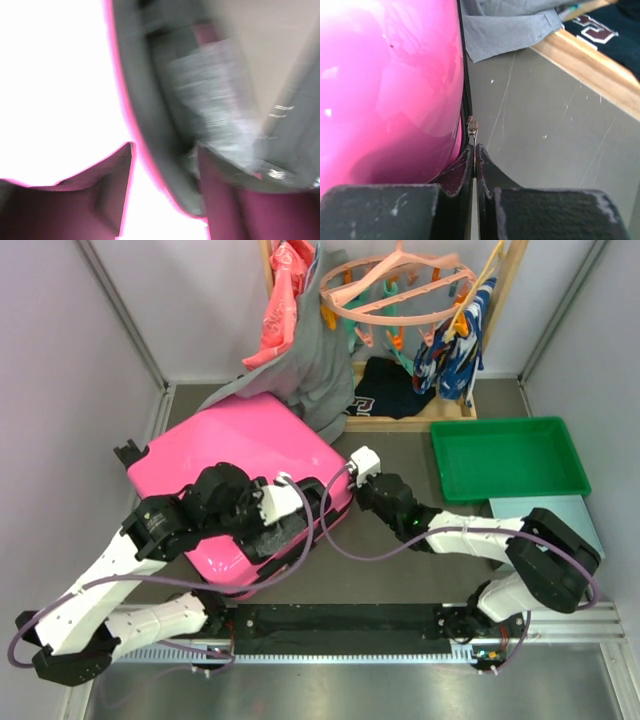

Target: Open, take out, and arrange the luggage

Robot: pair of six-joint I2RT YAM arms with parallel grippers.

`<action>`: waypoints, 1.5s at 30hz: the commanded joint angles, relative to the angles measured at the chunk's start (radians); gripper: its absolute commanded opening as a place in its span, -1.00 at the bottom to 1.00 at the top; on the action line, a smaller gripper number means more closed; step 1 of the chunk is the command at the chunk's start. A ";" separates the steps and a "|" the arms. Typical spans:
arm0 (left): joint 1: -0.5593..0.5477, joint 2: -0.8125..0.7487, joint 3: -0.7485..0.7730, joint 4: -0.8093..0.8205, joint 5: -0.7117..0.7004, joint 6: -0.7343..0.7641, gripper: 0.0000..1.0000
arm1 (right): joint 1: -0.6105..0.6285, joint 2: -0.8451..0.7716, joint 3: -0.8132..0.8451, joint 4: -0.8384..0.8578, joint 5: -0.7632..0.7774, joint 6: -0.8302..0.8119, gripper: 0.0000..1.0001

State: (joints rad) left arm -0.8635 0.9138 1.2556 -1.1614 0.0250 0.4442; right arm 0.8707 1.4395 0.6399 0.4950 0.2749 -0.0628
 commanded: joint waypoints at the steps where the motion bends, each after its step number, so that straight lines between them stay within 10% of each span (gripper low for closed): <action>1: 0.038 -0.004 -0.016 0.097 -0.405 0.002 -0.15 | 0.116 -0.057 -0.043 0.080 -0.157 0.124 -1.00; 5: 0.215 0.043 0.045 0.103 -0.465 0.040 -0.41 | 0.119 -0.044 -0.036 0.079 -0.140 0.129 -1.00; 13: 0.928 0.195 0.145 0.178 -0.107 0.131 -0.70 | 0.119 -0.028 -0.019 0.067 -0.148 0.126 -1.00; 22: 1.427 0.398 0.154 0.425 0.047 0.074 -0.88 | 0.117 0.012 0.055 0.016 -0.180 0.101 -1.00; 31: 1.448 0.516 -0.106 0.701 -0.030 0.056 -0.88 | 0.119 0.035 0.076 0.019 -0.217 0.110 -1.00; 45: 1.304 0.607 -0.297 0.874 0.375 0.220 -0.66 | 0.264 -0.027 0.064 -0.032 -0.086 0.133 -1.00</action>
State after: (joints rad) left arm 0.6235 1.5284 1.1145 -0.2146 0.1440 0.5682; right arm 1.0260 1.4597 0.6632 0.4320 0.2981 0.0208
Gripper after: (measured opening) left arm 0.166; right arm 0.006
